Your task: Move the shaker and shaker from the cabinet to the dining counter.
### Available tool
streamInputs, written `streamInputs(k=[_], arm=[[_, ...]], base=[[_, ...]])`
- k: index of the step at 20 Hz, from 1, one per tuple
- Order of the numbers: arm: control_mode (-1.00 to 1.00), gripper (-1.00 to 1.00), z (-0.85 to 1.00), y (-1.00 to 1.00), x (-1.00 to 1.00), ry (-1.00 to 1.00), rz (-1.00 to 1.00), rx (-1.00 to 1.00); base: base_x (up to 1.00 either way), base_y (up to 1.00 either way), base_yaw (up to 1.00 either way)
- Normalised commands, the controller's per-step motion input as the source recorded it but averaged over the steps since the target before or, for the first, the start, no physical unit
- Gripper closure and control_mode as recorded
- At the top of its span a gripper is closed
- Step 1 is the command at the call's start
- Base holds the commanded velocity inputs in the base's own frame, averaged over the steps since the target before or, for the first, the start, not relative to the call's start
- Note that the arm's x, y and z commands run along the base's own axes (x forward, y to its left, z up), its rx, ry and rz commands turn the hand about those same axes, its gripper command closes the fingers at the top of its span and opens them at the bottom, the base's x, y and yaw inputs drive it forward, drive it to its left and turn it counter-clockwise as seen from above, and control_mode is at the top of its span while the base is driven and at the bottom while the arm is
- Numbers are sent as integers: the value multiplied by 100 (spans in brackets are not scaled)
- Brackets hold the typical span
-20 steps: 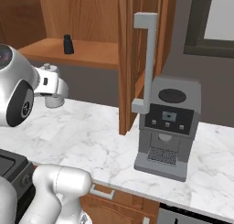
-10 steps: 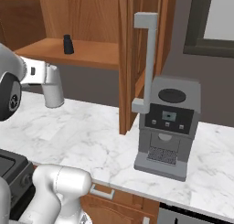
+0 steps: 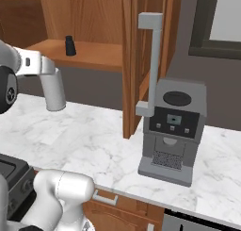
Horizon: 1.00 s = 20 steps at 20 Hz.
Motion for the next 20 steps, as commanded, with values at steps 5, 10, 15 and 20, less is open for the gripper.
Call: streamInputs(k=[5, 10, 15, 20], arm=[[-100, -100, 16, 2, 50, 0, 0, 0], [-100, -100, 4, 1, 53, 0, 0, 0], [-100, -100, 0, 5, 46, -1, 0, 0], [-100, -100, -3, 4, 31, -14, 0, 0]], base=[[0, 0, 0], [0, 0, 0], [0, 0, 0], [0, 0, 0]])
